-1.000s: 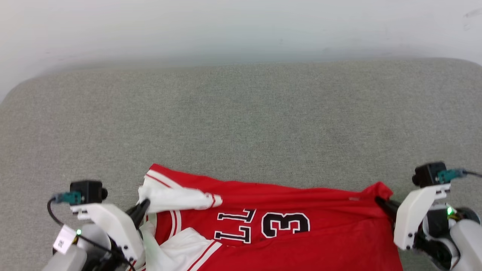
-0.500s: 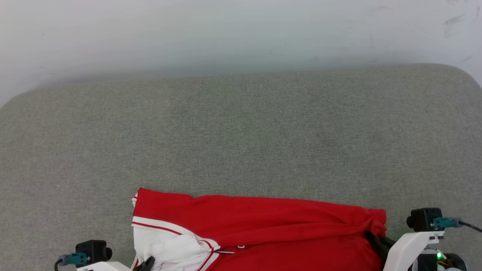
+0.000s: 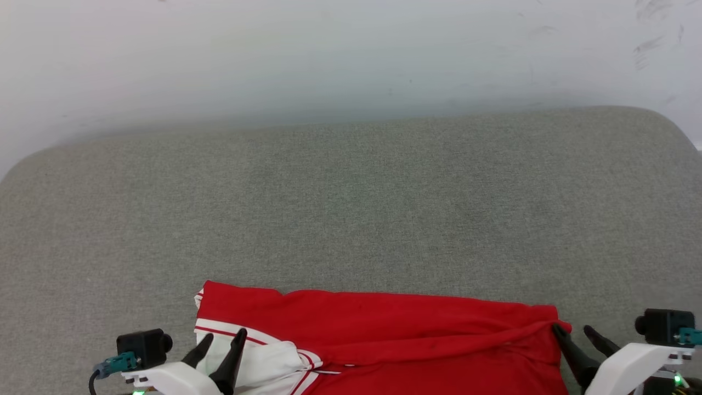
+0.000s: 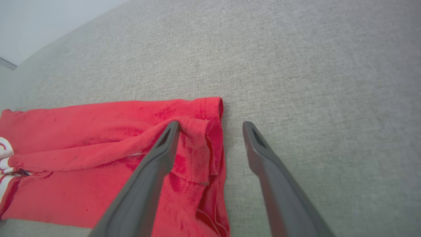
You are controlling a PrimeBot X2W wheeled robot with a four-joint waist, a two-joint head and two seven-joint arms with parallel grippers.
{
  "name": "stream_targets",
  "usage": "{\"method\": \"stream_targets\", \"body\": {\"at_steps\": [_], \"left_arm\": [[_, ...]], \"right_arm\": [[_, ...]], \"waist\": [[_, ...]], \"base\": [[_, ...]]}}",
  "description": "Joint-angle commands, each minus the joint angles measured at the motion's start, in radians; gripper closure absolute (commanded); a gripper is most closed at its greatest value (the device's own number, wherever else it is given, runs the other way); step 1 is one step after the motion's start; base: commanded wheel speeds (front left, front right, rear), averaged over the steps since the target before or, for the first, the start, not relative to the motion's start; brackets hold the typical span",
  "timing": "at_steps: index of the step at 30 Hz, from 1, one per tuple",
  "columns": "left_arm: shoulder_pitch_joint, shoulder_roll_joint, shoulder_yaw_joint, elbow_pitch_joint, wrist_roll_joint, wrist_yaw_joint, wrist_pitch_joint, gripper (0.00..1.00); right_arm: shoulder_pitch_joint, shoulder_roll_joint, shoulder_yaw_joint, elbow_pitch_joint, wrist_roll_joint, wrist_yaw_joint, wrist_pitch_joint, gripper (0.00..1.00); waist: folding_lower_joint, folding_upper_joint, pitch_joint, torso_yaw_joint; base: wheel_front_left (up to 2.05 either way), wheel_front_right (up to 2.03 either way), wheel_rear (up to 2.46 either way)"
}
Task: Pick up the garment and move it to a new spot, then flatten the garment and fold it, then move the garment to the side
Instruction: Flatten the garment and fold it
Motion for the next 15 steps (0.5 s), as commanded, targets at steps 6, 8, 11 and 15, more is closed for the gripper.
{"method": "stream_targets", "body": {"at_steps": [6,8,11,15], "left_arm": [[-0.048,-0.025,0.003,-0.026,0.082,0.008,-0.138,0.00],[-0.060,-0.034,0.006,-0.029,0.106,0.010,-0.178,0.00],[-0.073,-0.043,0.015,-0.033,0.150,0.020,-0.215,0.00],[-0.084,-0.065,0.032,-0.057,0.225,0.038,-0.237,0.00]], "right_arm": [[0.027,-0.012,-0.099,-0.071,-0.011,0.000,0.135,0.00],[0.029,-0.013,-0.128,-0.096,-0.025,0.000,0.182,0.00],[0.024,-0.013,-0.148,-0.125,-0.039,0.000,0.252,0.00],[0.008,-0.006,-0.142,-0.141,-0.051,0.000,0.343,0.00]], "waist": [[0.0001,-0.0001,-0.010,0.015],[0.0001,-0.0001,-0.010,0.021],[0.0001,-0.0001,-0.008,0.031],[0.0001,-0.0001,0.007,0.054]], "base": [[0.00,0.00,0.00],[0.00,0.00,0.00],[0.00,0.00,0.00],[0.00,0.00,0.00]]}}
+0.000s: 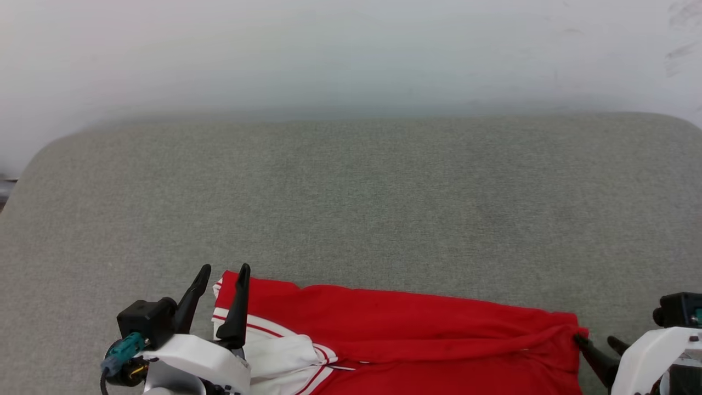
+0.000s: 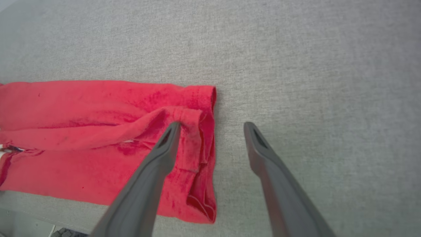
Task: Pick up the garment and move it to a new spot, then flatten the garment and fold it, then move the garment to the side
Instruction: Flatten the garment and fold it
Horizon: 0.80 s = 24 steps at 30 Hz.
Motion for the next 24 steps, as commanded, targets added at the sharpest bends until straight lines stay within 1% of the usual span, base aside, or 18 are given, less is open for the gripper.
{"method": "stream_targets", "body": {"at_steps": [1,7,14,15,16,19,24], "left_arm": [[-0.009,0.000,0.002,-0.002,0.008,0.000,-0.004,0.00],[-0.018,-0.030,0.036,-0.024,0.083,0.004,-0.008,0.00],[0.007,-0.071,0.071,-0.027,0.139,-0.007,-0.008,0.00],[0.005,-0.075,0.072,-0.025,0.145,-0.009,-0.008,0.00],[0.003,-0.076,0.071,-0.023,0.155,-0.012,-0.008,0.00],[0.000,-0.083,0.077,-0.019,0.173,-0.014,-0.008,0.00],[0.010,-0.092,0.093,-0.015,0.193,-0.018,-0.007,0.00]], "right_arm": [[-0.008,0.004,0.003,0.003,0.001,-0.001,0.005,0.00],[-0.004,0.022,0.061,0.060,0.016,-0.001,0.038,0.00],[-0.015,0.036,0.142,0.196,0.055,-0.001,0.080,0.00],[-0.016,0.037,0.153,0.213,0.062,0.000,0.089,0.58],[-0.019,0.038,0.163,0.228,0.070,0.000,0.092,1.00],[-0.034,0.031,0.180,0.249,0.086,-0.001,0.088,1.00],[-0.074,-0.012,0.186,0.226,0.099,-0.001,0.046,1.00]], "waist": [[0.0000,0.0000,0.006,0.009],[0.0000,0.0000,0.030,0.036],[0.0000,0.0000,0.050,0.050],[0.0000,0.0000,0.052,0.050],[0.0000,0.0000,0.053,0.051],[0.0000,0.0000,0.057,0.055],[0.0000,0.0000,0.048,0.052]], "base": [[0.00,0.00,0.00],[0.00,0.00,0.00],[0.00,0.00,0.00],[0.00,0.00,0.00],[0.00,0.00,0.00],[0.00,0.00,0.00],[0.00,0.00,0.00]]}}
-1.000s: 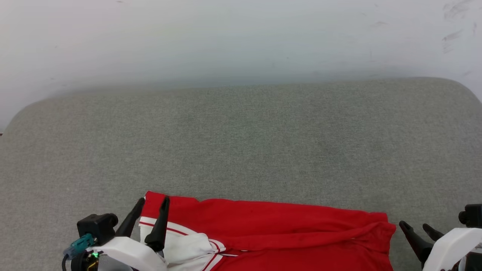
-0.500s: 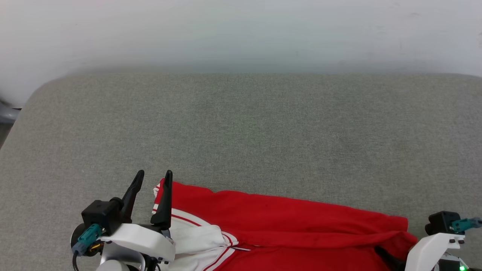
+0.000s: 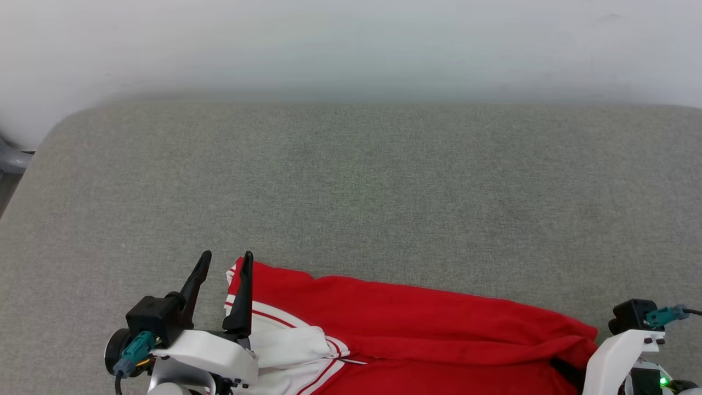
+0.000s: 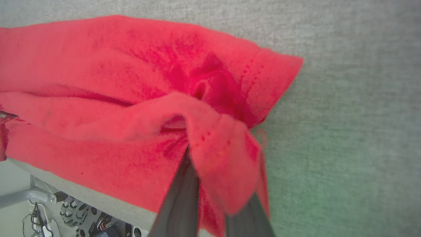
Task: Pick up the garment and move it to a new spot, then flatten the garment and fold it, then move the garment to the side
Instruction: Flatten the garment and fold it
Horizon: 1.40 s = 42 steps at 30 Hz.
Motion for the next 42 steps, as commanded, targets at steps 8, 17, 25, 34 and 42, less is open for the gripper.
{"method": "stream_targets", "body": {"at_steps": [8,17,25,34,42], "left_arm": [[0.035,-0.009,0.030,-0.003,0.028,-0.004,-0.004,0.00],[0.059,-0.022,0.051,-0.005,0.040,-0.017,-0.004,0.00],[0.073,-0.030,0.057,-0.002,0.050,-0.023,-0.003,0.00],[0.042,-0.037,0.041,0.009,0.056,-0.036,-0.003,0.00],[0.013,-0.044,0.032,0.026,0.061,-0.046,-0.003,0.00]], "right_arm": [[-0.012,-0.047,-0.031,-0.042,-0.002,-0.002,-0.018,1.00],[0.015,-0.101,-0.208,0.001,-0.021,-0.002,-0.005,1.00],[-0.018,0.002,-0.320,-0.036,0.179,-0.001,0.086,1.00],[-0.025,0.197,-0.326,-0.172,0.579,-0.001,0.367,1.00],[-0.054,0.251,-0.172,-0.185,0.791,-0.001,0.432,1.00]], "waist": [[0.0000,0.0000,-0.043,-0.021],[0.0000,0.0000,-0.075,-0.042],[0.0000,0.0000,-0.089,-0.053],[0.0000,0.0000,-0.079,-0.024],[0.0000,0.0000,-0.063,0.019]], "base": [[0.00,0.00,0.00],[0.00,0.00,0.00],[0.00,0.00,0.00],[0.00,0.00,0.00],[0.00,0.00,0.00]]}}
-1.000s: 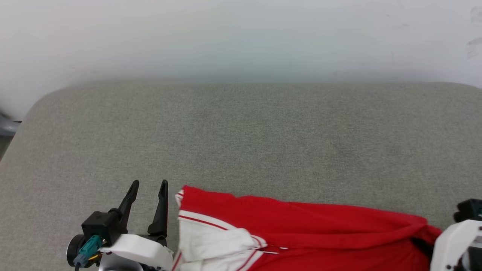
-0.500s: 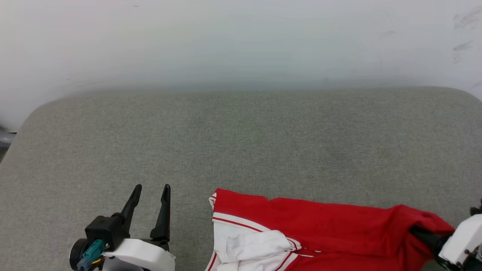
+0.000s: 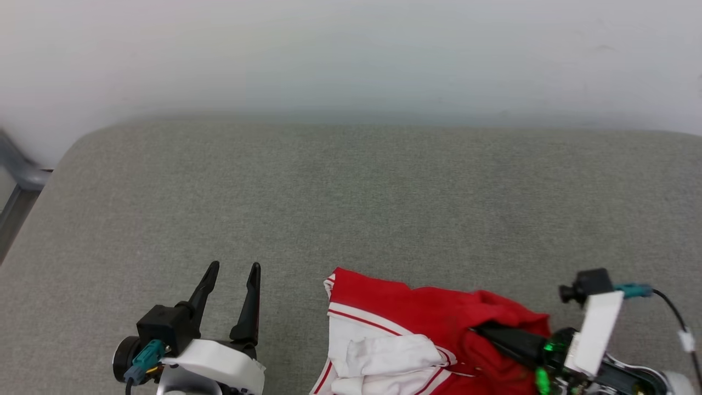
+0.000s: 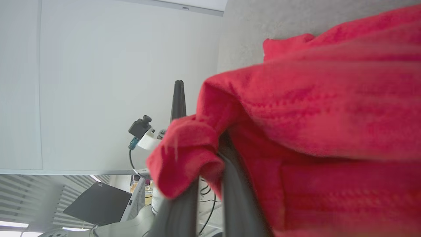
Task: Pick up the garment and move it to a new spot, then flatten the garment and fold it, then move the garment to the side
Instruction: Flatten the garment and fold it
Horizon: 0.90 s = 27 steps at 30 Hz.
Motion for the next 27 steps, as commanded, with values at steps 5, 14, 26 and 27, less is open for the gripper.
{"method": "stream_targets", "body": {"at_steps": [5,14,26,27], "left_arm": [[-0.047,-0.010,-0.011,0.006,0.010,-0.010,-0.002,0.00],[-0.086,-0.029,-0.011,0.011,0.019,-0.024,-0.002,0.00],[-0.093,-0.053,0.020,0.031,0.043,-0.045,-0.002,0.00],[-0.093,-0.055,0.022,0.033,0.046,-0.046,-0.002,0.00]], "right_arm": [[-0.072,0.007,0.228,0.010,0.118,0.000,-0.126,1.00],[-0.144,0.006,0.436,0.083,0.028,0.000,-0.309,1.00],[-0.200,-0.006,0.530,0.161,-0.074,0.000,-0.504,0.00],[-0.205,-0.013,0.537,0.149,-0.077,0.000,-0.514,0.00]], "waist": [[-0.0001,0.0000,0.040,0.042],[-0.0001,0.0000,0.102,0.080],[-0.0001,0.0000,0.105,0.058],[-0.0001,0.0000,0.102,0.054]], "base": [[0.00,0.00,0.00],[0.00,0.00,0.00],[0.00,0.00,0.00],[0.00,0.00,0.00]]}}
